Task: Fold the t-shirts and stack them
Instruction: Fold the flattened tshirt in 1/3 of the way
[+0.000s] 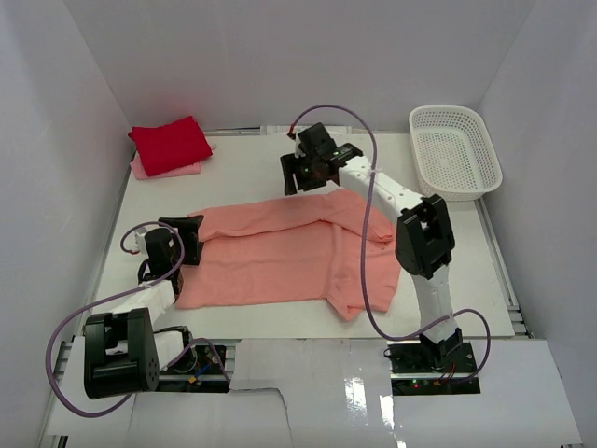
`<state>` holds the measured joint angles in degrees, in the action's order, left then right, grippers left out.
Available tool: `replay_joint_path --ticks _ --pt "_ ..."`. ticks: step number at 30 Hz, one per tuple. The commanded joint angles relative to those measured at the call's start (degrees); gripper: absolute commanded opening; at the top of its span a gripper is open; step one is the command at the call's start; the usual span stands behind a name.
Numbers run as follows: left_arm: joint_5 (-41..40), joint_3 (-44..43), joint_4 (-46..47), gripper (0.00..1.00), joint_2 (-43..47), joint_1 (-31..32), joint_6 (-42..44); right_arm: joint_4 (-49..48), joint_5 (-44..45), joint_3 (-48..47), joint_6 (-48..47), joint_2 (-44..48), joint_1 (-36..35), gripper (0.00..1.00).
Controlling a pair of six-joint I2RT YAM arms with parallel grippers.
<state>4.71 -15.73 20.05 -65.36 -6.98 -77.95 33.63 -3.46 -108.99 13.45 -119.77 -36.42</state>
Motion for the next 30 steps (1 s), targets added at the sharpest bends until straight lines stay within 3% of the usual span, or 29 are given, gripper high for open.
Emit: replay_joint_path --ticks 1,8,28,29,30 --pt "-2.4 -1.6 2.2 0.98 -0.3 0.6 0.6 3.4 -3.1 -6.1 1.2 -4.3 -2.1 0.66" --pt "-2.4 -1.9 5.7 0.98 -4.4 1.6 0.6 4.3 -7.3 -10.8 0.4 -10.8 -5.6 0.66" --pt "-7.1 -5.0 9.7 0.98 -9.5 5.0 4.6 2.2 -4.0 -3.9 -1.6 -16.9 -8.5 0.63" --pt "-7.2 -5.3 9.7 0.98 -9.9 4.9 4.7 2.1 -3.9 -3.5 -1.6 -17.1 -8.7 0.60" --pt "-7.2 -5.4 9.8 0.98 -10.1 4.9 4.7 2.1 -3.9 -3.2 -1.6 -17.2 -8.8 0.51"
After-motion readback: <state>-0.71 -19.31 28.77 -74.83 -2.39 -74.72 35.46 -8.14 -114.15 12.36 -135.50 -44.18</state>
